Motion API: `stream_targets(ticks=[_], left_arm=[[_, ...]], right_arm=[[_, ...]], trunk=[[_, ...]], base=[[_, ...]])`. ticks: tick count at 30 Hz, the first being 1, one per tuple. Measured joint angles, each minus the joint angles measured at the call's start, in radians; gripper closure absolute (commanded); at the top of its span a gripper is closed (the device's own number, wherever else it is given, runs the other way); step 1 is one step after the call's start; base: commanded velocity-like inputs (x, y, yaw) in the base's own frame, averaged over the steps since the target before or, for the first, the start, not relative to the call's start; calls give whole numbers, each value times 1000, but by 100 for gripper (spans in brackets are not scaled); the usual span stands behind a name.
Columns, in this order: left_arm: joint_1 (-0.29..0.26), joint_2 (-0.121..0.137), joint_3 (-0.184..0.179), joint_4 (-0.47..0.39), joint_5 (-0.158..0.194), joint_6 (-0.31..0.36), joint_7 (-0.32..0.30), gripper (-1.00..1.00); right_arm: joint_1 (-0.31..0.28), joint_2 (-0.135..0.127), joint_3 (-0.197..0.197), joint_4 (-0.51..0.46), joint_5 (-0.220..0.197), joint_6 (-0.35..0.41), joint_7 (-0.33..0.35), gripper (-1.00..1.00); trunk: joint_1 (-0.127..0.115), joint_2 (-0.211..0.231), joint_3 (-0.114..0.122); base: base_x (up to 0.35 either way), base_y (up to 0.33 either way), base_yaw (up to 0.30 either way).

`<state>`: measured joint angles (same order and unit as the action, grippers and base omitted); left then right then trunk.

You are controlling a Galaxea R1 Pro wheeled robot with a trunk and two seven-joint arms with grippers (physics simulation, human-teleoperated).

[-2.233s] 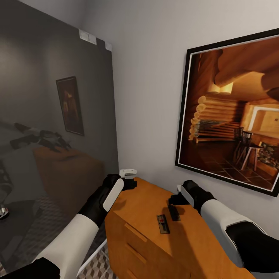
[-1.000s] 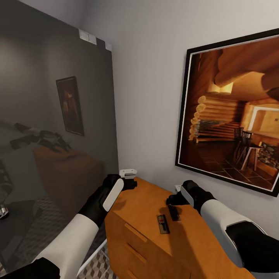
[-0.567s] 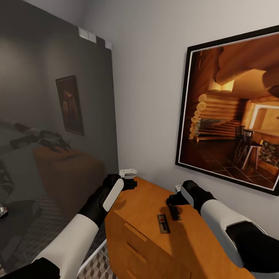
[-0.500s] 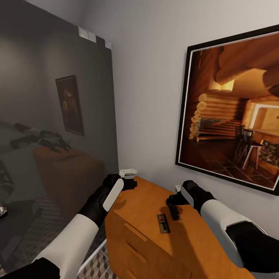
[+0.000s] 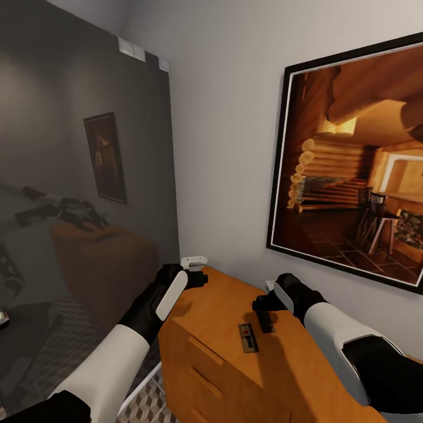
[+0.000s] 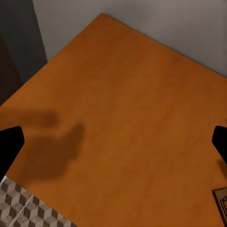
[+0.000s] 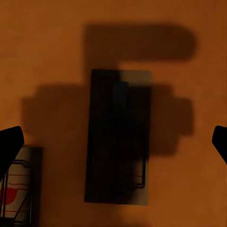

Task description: Take the four mousetraps from the cabinet in the bathroom and place them on the bathroom floor. Make sure all four end up on the same floor surface, and ensure that at least two of them are either under or directly next to the same bathroom sink.

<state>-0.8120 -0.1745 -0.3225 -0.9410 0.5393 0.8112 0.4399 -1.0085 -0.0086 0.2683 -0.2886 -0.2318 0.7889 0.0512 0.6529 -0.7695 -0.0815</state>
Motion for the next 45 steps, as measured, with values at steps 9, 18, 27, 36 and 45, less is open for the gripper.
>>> stream_targets(ticks=[9,18,27,36,45], left_arm=[[0,0,0,0,0,0,0,-100],[0,0,0,0,1,0,0,-100],[0,0,0,0,1,0,0,-100],[0,0,0,0,1,0,0,-100],[0,0,0,0,2,0,0,-100]], right_arm=[[0,0,0,0,0,0,-2,-100],[0,-1,0,0,0,0,-3,-100],[0,-1,-1,0,0,1,-3,-100],[0,-1,0,0,0,1,-3,-100],[0,-1,-1,0,0,0,-3,-100]], trunk=[[0,0,0],[27,-49,-22],[46,-84,-38],[46,-84,-38],[46,-84,-38]], base=[[0,0,0],[0,0,0],[0,0,0],[0,0,0],[0,0,0]])
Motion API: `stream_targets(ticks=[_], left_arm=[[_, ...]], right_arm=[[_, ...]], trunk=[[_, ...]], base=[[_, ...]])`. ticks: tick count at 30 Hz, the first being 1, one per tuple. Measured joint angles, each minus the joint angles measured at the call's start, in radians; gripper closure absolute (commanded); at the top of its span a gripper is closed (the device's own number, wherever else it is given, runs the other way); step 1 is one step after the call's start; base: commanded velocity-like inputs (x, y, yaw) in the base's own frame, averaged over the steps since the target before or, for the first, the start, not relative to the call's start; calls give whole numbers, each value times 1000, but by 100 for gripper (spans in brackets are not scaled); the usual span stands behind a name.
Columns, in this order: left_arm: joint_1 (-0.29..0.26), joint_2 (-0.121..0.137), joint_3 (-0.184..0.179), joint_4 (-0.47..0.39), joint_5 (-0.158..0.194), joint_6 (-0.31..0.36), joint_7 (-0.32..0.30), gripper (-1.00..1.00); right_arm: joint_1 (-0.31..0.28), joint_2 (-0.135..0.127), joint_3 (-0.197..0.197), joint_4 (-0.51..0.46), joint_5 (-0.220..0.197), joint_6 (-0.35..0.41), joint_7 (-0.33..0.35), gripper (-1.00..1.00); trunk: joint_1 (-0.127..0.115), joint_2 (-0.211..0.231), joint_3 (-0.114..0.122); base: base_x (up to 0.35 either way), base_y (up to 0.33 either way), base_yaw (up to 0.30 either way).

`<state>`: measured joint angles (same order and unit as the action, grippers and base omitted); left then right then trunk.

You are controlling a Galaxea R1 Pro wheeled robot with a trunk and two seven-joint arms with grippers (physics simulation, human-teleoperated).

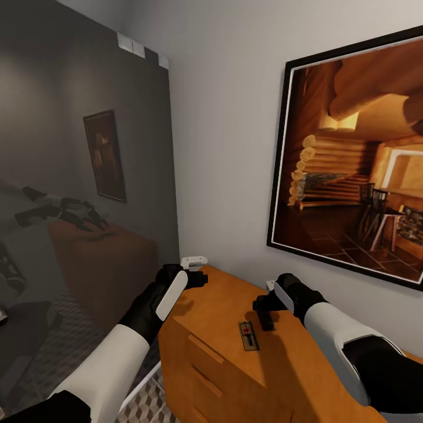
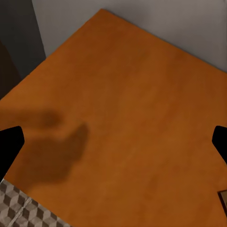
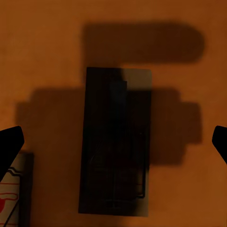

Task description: Take the four mousetraps from the cabinet in the bathroom and place them on the bathroom floor. Make sure all four end up on the same floor surface, and ensure that at least two of them are either under or directly next to the same bathroom sink.

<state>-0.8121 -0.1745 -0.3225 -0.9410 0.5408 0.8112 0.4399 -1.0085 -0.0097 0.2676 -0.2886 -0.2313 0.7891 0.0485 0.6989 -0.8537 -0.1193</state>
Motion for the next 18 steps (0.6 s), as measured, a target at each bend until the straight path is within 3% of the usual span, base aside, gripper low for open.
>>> stream_targets(ticks=[15,18], left_arm=[[0,0,0,0,0,0,0,-100],[0,0,-1,0,0,0,0,-100]], right_arm=[[0,0,0,0,1,0,1,-100],[0,-2,-1,0,1,1,1,-100]], trunk=[[54,-98,-44],[54,-98,-44]], base=[[0,0,0],[0,0,0]])
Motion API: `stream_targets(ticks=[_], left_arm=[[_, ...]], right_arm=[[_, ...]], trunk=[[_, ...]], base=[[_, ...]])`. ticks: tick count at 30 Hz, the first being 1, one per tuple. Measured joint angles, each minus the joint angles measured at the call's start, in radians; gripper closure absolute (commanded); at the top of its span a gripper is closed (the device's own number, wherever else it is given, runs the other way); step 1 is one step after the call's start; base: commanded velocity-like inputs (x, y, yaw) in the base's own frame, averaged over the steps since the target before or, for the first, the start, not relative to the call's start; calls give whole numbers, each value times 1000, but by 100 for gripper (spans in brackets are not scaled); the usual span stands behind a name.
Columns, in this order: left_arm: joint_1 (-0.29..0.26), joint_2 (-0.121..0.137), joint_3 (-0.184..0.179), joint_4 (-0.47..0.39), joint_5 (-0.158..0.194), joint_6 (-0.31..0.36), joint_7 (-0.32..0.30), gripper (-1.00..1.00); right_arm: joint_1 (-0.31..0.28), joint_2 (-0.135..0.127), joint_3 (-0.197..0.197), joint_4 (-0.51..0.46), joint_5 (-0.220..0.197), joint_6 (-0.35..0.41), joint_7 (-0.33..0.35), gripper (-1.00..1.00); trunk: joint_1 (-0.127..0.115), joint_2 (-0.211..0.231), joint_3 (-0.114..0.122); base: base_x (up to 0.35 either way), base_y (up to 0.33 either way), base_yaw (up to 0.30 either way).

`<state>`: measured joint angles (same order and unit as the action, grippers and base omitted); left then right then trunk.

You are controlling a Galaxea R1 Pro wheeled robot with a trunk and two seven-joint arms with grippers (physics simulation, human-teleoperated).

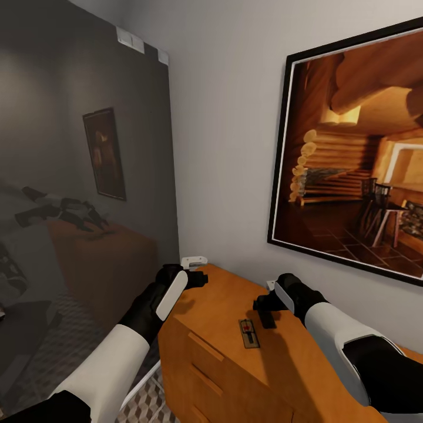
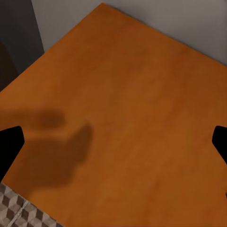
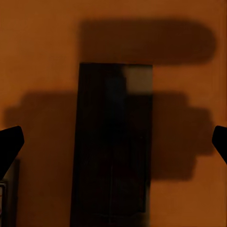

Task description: Take the four mousetraps from the cabinet in the bathroom and place them on the bathroom floor. Make sure all four end up on the same floor surface, and ensure that at least two of them are either under or directly next to the same bathroom sink.

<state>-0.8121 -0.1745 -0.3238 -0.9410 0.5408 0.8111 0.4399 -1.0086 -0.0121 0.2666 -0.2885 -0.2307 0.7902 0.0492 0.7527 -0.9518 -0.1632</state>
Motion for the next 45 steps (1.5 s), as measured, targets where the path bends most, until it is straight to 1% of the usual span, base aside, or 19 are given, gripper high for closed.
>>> stream_targets(ticks=[15,21,41,45], left_arm=[[0,0,0,0,0,0,0,-100],[0,0,0,0,0,0,0,-100],[0,0,0,0,0,0,-1,-100],[0,0,0,0,0,0,-1,-100]], right_arm=[[0,-5,0,1,-2,0,-1,-100],[0,-5,0,2,-2,0,-1,-100],[0,-4,1,2,-3,0,-2,-100],[0,-4,1,2,-2,0,-2,-100]], trunk=[[0,0,0],[23,-42,-19],[23,-42,-19],[38,-70,-31]], base=[[0,0,0],[0,0,0],[0,0,0],[0,0,0]])
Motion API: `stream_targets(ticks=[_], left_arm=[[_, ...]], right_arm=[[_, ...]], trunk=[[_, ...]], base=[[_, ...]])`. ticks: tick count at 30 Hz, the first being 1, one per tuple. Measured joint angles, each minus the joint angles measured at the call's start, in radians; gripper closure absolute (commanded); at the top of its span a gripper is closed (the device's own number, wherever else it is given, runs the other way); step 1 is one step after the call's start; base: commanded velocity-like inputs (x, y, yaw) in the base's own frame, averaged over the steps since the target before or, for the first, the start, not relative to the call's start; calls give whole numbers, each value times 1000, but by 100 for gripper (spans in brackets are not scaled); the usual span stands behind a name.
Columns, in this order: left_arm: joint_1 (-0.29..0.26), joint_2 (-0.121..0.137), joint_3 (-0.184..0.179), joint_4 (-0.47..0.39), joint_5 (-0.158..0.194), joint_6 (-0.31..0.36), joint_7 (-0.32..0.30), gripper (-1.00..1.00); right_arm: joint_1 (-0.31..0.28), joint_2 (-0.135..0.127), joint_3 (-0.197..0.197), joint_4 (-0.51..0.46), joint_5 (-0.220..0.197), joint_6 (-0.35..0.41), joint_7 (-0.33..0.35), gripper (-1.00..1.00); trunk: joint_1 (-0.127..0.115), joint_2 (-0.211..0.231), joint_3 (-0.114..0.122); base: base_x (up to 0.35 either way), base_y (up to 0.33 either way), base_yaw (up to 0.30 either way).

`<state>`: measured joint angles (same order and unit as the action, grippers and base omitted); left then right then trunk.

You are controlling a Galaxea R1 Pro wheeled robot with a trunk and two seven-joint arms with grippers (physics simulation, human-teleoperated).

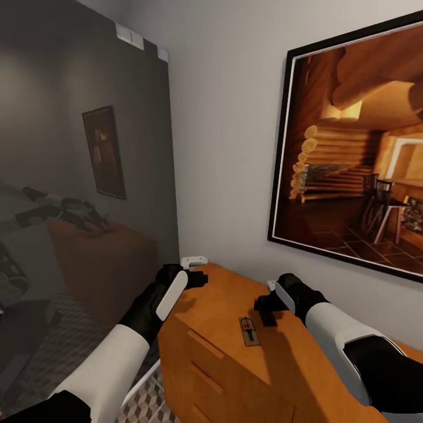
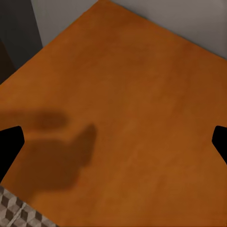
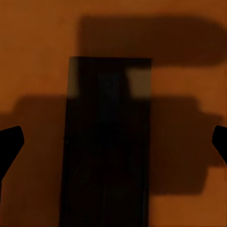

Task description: Take the four mousetraps from the cabinet in the bathroom and place them on the bathroom floor. Make sure all four end up on the same floor surface, and ensure that at least two of them are either under or directly next to the same bathroom sink.

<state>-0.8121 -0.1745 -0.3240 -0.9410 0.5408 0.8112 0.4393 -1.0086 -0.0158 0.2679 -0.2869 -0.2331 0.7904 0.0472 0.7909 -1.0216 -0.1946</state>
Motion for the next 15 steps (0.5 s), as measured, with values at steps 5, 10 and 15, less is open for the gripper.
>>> stream_targets(ticks=[5,10,15], left_arm=[[0,0,0,0,0,0,0,-100],[0,0,0,0,1,0,0,-100],[0,0,0,0,1,0,0,-100]], right_arm=[[0,0,0,0,0,0,0,-100],[0,0,0,0,0,0,0,-100],[0,0,0,0,0,0,0,-100]], trunk=[[12,-21,-10],[12,-21,-9],[12,-21,-10]], base=[[0,0,0],[0,0,0],[0,0,0]])
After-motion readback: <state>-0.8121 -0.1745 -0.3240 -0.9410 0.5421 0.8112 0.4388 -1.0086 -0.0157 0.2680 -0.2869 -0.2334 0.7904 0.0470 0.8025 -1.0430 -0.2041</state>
